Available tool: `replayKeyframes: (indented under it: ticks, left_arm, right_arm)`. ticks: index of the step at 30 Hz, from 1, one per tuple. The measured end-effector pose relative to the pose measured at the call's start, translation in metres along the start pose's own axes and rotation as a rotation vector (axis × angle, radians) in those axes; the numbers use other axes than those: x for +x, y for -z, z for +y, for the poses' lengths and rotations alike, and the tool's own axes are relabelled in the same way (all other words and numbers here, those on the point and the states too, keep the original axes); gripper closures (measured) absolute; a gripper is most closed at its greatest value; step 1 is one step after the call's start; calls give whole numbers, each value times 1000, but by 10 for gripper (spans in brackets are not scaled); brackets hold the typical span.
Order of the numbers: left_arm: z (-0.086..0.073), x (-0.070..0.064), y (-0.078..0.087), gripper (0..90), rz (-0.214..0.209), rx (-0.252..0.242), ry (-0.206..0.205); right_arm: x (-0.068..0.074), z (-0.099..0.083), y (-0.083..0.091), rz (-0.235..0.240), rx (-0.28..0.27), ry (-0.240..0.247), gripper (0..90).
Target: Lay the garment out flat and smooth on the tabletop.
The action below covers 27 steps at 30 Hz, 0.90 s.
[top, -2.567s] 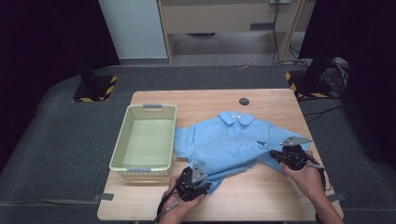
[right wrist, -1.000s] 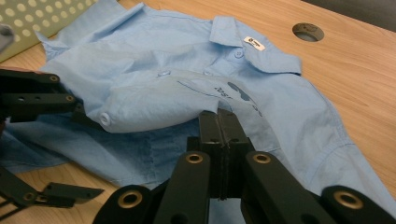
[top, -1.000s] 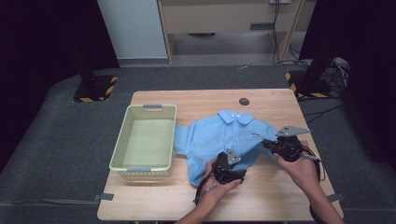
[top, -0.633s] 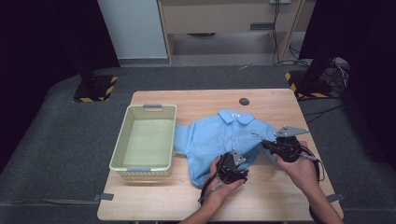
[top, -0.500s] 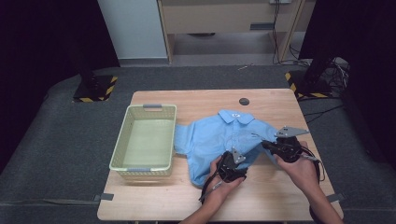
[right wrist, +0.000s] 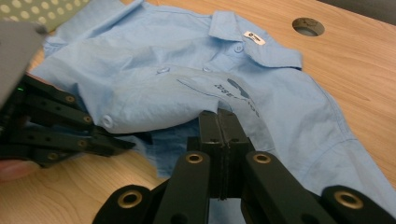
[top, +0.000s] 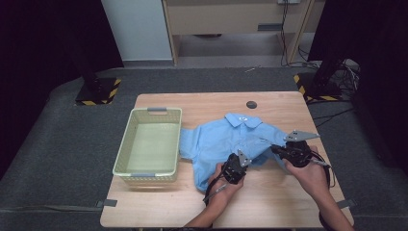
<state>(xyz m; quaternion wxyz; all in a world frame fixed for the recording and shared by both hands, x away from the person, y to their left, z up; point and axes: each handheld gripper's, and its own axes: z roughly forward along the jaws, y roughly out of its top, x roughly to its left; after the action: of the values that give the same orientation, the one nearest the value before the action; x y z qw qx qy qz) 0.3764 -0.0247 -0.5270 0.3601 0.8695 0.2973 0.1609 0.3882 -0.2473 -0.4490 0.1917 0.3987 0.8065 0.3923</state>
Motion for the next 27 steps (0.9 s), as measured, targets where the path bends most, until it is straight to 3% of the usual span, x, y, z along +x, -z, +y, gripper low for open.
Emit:
replayKeyframes:
  ticks: [6, 11, 16, 21, 27]
  left_arm:
    - [-5, -9, 25, 893, -47, 2, -61]
    - [-13, -16, 49, 894, -101, -15, -67]
    - [-18, -23, 73, 894, -141, -17, -97]
    - [-28, -24, 92, 894, -156, -15, -102]
    - [-45, -18, 99, 893, -161, 6, -69]
  right_arm:
    - [-6, -4, -3, -20, 14, -5, 900]
    - [-9, -6, -6, -36, 32, -2, 900]
    - [-8, -7, -10, -45, 57, 8, 899]
    - [-6, -13, -20, -34, 96, 12, 865]
    - [-8, -26, -36, -43, 146, -15, 720]
